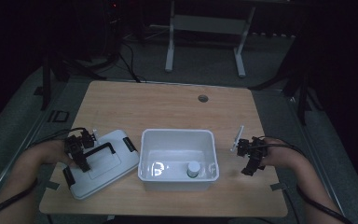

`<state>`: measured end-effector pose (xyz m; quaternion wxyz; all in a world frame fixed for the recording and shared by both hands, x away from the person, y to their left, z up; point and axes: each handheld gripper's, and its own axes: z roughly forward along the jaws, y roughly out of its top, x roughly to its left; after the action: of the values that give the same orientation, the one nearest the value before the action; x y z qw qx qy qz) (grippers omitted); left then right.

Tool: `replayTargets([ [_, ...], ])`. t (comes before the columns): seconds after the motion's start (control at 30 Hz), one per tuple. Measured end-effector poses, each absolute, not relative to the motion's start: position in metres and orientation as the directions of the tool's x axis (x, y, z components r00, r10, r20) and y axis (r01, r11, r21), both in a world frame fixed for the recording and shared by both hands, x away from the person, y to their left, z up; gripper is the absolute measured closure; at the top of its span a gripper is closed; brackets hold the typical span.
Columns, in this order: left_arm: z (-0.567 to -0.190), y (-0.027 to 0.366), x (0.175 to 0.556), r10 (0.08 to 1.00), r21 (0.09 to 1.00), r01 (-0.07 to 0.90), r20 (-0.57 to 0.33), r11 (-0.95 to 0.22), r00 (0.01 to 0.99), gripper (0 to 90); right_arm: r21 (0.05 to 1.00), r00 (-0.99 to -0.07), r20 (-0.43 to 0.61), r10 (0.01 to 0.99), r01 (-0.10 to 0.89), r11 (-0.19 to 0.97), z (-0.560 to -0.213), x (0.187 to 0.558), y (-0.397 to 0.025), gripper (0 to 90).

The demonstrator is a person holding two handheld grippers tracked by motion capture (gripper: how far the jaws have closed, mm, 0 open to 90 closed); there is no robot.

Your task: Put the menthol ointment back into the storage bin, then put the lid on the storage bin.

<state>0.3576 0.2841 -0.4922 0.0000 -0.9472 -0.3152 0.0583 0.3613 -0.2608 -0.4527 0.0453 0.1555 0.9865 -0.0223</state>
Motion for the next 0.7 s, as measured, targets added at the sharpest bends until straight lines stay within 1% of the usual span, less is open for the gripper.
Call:
replayTargets([
  [0.03, -0.492, 0.283, 0.358, 0.592, -0.041, 0.591, -0.100, -0.806, 0.800, 52.3, -0.034, -0.948, -0.099, 0.303, 0.307, 0.951, -0.454, 0.361, -0.260, 14.0],
  [0.1, -0.492, 0.281, 0.359, 0.588, -0.052, 0.585, -0.080, -0.809, 0.805, 56.0, -0.042, -0.950, -0.097, 0.297, 0.302, 0.952, -0.457, 0.361, -0.259, 14.0],
  [0.17, -0.492, 0.279, 0.359, 0.585, -0.064, 0.582, -0.075, -0.811, 0.807, 62.5, -0.042, -0.952, -0.096, 0.292, 0.297, 0.954, -0.458, 0.360, -0.259, 14.0],
  [0.23, -0.492, 0.276, 0.360, 0.591, -0.085, 0.586, -0.054, -0.806, 0.805, 66.5, -0.039, -0.950, -0.096, 0.296, 0.301, 0.953, -0.458, 0.360, -0.259, 14.0],
  [0.3, -0.492, 0.273, 0.359, 0.585, -0.101, 0.579, -0.044, -0.809, 0.810, 66.9, -0.037, -0.949, -0.099, 0.299, 0.304, 0.952, -0.457, 0.360, -0.260, 14.0],
  [0.43, -0.493, 0.266, 0.357, 0.576, -0.142, 0.567, -0.034, -0.812, 0.817, 74.3, -0.033, -0.947, -0.107, 0.304, 0.309, 0.951, -0.456, 0.361, -0.262, 14.0],
  [0.53, -0.494, 0.261, 0.356, 0.575, -0.164, 0.563, -0.029, -0.810, 0.818, 76.7, -0.033, -0.947, -0.104, 0.304, 0.309, 0.951, -0.457, 0.360, -0.261, 14.1],
  [0.57, -0.494, 0.260, 0.355, 0.579, -0.164, 0.566, -0.042, -0.808, 0.814, 80.7, -0.032, -0.947, -0.103, 0.305, 0.310, 0.950, -0.458, 0.360, -0.261, 14.1],
  [0.6, -0.495, 0.259, 0.355, 0.581, -0.166, 0.569, -0.037, -0.806, 0.813, 82.5, -0.031, -0.946, -0.102, 0.307, 0.311, 0.950, -0.458, 0.360, -0.261, 14.1],
  [0.7, -0.494, 0.263, 0.356, 0.598, -0.152, 0.586, -0.051, -0.796, 0.800, 83.3, -0.037, -0.947, -0.098, 0.305, 0.310, 0.950, -0.461, 0.359, -0.261, 14.2],
])
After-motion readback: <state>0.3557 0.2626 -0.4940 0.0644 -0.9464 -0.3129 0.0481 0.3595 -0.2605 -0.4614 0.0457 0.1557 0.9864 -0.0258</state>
